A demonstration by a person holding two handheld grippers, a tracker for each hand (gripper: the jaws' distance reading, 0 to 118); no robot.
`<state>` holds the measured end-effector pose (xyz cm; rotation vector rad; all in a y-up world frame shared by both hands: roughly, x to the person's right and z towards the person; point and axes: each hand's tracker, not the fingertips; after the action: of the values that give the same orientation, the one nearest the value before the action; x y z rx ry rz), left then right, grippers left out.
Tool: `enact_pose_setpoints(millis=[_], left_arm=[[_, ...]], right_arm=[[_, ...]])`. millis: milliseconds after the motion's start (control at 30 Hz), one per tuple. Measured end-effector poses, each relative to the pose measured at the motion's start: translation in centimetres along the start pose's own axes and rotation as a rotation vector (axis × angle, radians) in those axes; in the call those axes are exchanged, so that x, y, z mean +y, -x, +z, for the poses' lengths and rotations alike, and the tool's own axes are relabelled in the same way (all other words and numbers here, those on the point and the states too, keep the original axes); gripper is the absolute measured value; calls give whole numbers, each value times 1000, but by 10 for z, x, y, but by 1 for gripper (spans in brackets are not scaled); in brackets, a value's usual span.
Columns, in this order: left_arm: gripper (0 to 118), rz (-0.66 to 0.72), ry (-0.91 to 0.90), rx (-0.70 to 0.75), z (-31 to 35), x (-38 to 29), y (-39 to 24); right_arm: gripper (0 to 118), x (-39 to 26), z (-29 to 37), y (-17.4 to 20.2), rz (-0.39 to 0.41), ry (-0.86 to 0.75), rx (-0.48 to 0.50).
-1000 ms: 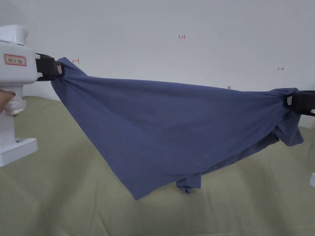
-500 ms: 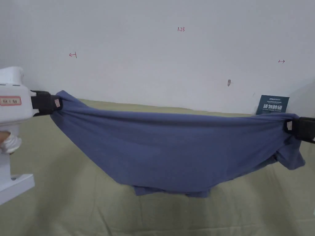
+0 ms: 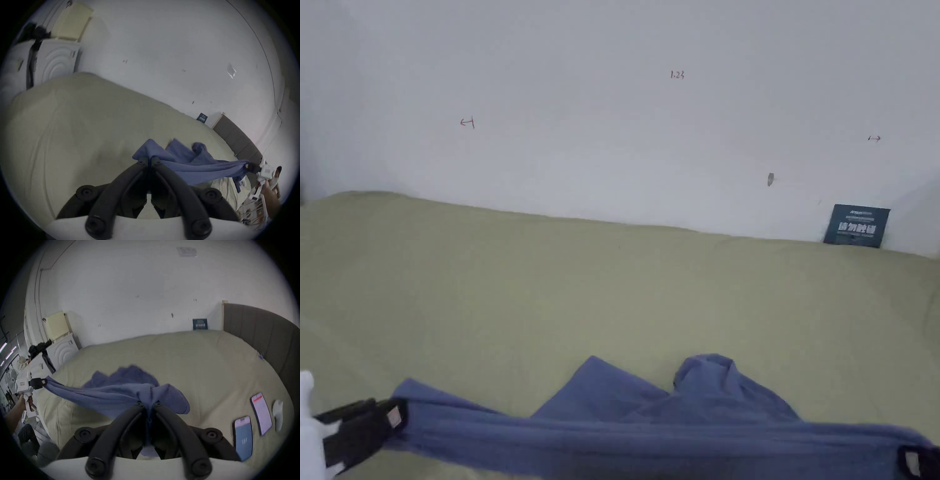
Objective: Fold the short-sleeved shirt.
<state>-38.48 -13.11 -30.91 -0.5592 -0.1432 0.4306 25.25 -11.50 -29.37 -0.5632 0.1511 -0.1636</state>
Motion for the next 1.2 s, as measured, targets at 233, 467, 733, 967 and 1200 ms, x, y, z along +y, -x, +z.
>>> enact_pose_setpoints(millis=[233, 467, 733, 967, 1200], left_arm=[[3, 104, 100, 85, 36, -88, 26], [15, 150, 135, 115, 55, -132, 31], [103, -79, -238, 210, 98, -93, -38], [63, -453, -528, 265, 104, -97, -128], [0, -535, -452, 199, 98, -109, -149]], right_arm=[[4, -77, 16, -6, -4, 150, -18], [8, -107, 29, 4, 31, 174, -69], [86, -80, 89, 52, 138, -162, -215], [0, -64, 116, 116, 209, -504, -265], [0, -69, 110, 126, 170, -462, -247]])
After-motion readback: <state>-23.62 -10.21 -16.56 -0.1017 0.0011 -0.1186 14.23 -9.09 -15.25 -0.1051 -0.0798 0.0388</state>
